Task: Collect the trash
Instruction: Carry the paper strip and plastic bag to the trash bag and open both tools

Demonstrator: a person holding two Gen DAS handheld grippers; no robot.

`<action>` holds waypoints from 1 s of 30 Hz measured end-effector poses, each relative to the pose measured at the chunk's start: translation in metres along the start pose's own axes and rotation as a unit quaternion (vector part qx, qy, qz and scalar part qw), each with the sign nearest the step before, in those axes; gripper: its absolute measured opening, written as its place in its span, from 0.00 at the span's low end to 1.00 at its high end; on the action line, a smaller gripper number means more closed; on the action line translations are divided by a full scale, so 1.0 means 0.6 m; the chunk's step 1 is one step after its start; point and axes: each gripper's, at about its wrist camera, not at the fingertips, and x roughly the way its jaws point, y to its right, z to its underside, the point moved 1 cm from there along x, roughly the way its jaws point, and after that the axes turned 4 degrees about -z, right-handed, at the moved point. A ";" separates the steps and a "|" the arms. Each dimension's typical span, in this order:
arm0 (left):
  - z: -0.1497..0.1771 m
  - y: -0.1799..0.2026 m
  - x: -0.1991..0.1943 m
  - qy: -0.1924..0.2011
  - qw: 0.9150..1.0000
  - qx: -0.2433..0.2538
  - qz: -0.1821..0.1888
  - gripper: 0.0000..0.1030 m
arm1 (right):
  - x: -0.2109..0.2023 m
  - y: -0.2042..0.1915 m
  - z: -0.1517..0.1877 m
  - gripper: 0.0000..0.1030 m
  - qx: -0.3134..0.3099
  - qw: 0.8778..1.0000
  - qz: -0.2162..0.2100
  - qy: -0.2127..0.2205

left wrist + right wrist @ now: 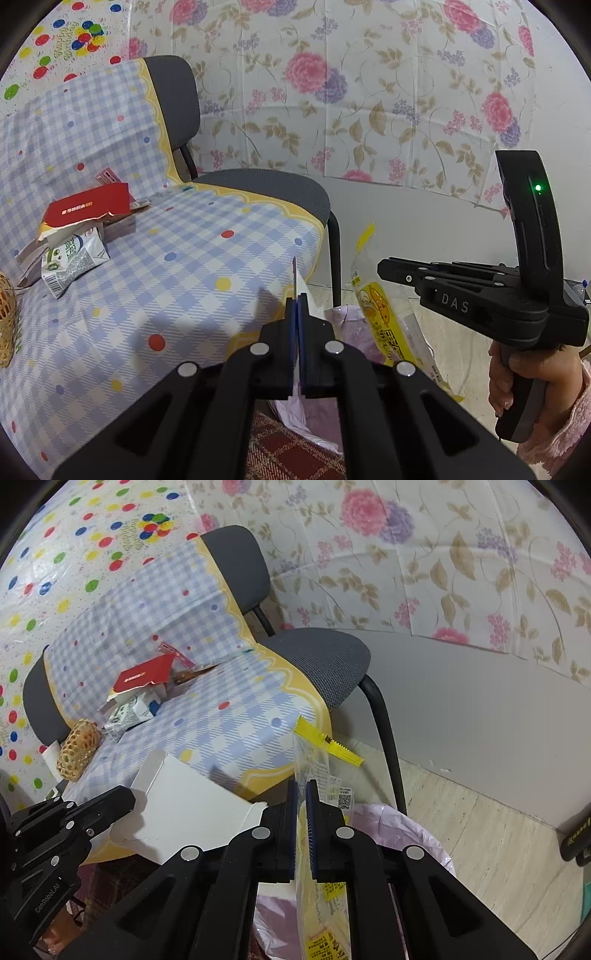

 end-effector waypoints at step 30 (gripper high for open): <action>-0.013 -0.209 -0.086 0.035 0.982 -0.095 -0.161 0.67 | -0.019 -0.144 -0.080 0.43 -0.113 0.992 0.040 0.045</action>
